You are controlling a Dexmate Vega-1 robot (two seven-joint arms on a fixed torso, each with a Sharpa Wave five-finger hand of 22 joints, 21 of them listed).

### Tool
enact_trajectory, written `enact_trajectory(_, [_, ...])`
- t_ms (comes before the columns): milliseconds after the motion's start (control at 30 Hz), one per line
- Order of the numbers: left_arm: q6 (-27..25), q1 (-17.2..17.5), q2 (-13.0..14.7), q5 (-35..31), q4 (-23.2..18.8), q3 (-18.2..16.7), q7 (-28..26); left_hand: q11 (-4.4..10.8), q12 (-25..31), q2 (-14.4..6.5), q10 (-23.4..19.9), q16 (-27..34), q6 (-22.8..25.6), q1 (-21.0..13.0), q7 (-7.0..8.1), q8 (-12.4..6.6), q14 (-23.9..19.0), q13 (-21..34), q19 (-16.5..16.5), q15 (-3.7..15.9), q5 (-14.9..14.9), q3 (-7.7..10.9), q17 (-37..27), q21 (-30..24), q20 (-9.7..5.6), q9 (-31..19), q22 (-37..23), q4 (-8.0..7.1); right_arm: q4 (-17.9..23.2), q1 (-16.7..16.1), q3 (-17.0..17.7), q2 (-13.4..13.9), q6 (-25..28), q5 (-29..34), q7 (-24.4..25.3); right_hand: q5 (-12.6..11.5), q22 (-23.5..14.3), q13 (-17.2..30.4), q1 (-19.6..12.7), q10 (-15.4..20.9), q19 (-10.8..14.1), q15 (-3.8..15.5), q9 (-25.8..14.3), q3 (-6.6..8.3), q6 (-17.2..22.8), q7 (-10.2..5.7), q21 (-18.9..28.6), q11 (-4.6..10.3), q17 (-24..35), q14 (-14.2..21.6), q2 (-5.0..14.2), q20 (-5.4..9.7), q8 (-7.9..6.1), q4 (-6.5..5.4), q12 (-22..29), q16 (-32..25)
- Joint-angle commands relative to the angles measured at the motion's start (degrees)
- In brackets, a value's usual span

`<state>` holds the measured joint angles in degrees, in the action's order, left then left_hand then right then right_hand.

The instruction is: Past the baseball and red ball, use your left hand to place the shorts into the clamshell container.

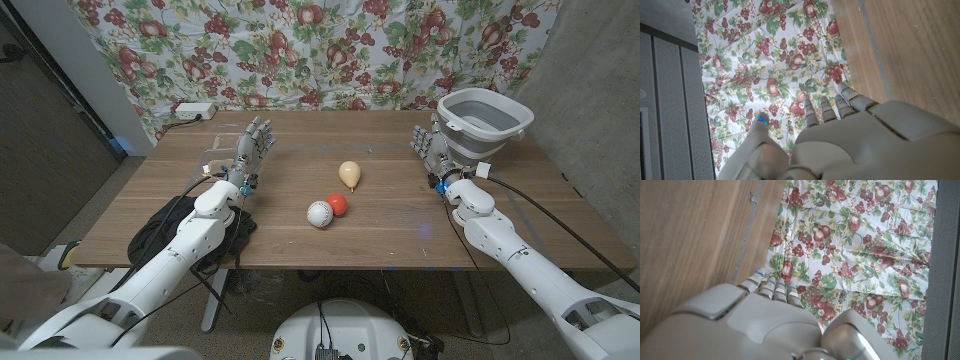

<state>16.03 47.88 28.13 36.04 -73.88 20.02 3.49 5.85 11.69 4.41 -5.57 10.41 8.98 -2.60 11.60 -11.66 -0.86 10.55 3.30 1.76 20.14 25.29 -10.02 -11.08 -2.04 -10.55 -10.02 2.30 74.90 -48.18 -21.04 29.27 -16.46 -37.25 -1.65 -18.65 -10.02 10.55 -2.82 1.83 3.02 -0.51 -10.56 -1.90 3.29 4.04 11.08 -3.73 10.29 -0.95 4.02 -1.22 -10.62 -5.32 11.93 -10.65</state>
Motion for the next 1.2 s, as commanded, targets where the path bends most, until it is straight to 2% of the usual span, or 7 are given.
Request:
enact_trajectory(33, [-1.9, 0.48, -5.36, -4.65, 1.26, -6.39, 3.96, 0.06, 0.41, 0.56, -0.46, 0.33, -0.02, -0.1, 0.63, -0.33, 0.09, 0.24, 0.54, 5.09, 0.25, 0.29, -0.18, -0.25, -1.47, -0.32, -0.12, 0.06, 0.68, -0.25, 0.34, 0.2, 1.3, -0.02, 0.4, -0.31, -0.25, 0.08, 0.09, 0.11, 0.48, -0.16, -0.07, -0.14, 0.12, 0.53, 0.26, -0.52, 0.14, -0.37, 0.5, 0.02, -0.37, -0.41, 0.37, -0.21])
enact_trajectory(467, [-2.84, 1.14, -8.26, -7.92, 1.46, -10.27, 6.63, 0.08, 0.34, 0.5, -0.5, 0.31, 0.19, -0.1, 0.58, -0.28, 0.1, 0.25, 0.54, 5.02, 0.19, 0.24, -0.18, -0.23, -1.43, -0.32, -0.12, 0.13, 1.52, -0.75, 0.6, 0.14, 1.32, 0.33, 1.18, -0.29, -0.25, 0.09, 0.06, 0.16, 0.45, -0.15, -0.08, -0.18, 0.13, 0.58, 0.24, -0.42, 0.14, -0.41, 0.55, 0.04, -0.37, -0.38, 0.37, -0.15])
enact_trajectory(1200, [-3.24, 2.18, -9.64, -9.63, 0.52, -12.72, 8.14, 0.06, 0.24, 0.39, -0.52, 0.25, 0.43, -0.12, 0.59, -0.18, 0.26, 0.25, 0.46, 5.07, 0.12, 0.18, -0.18, -0.17, -1.63, -0.32, -0.12, 0.27, 2.58, -1.08, 0.51, 0.25, 1.69, 0.75, 1.75, -0.23, -0.26, 0.09, 0.04, 0.13, 0.38, -0.17, -0.08, -0.27, 0.1, 0.59, 0.2, -0.51, 0.15, -0.39, 0.6, 0.01, -0.35, -0.35, 0.32, -0.1])
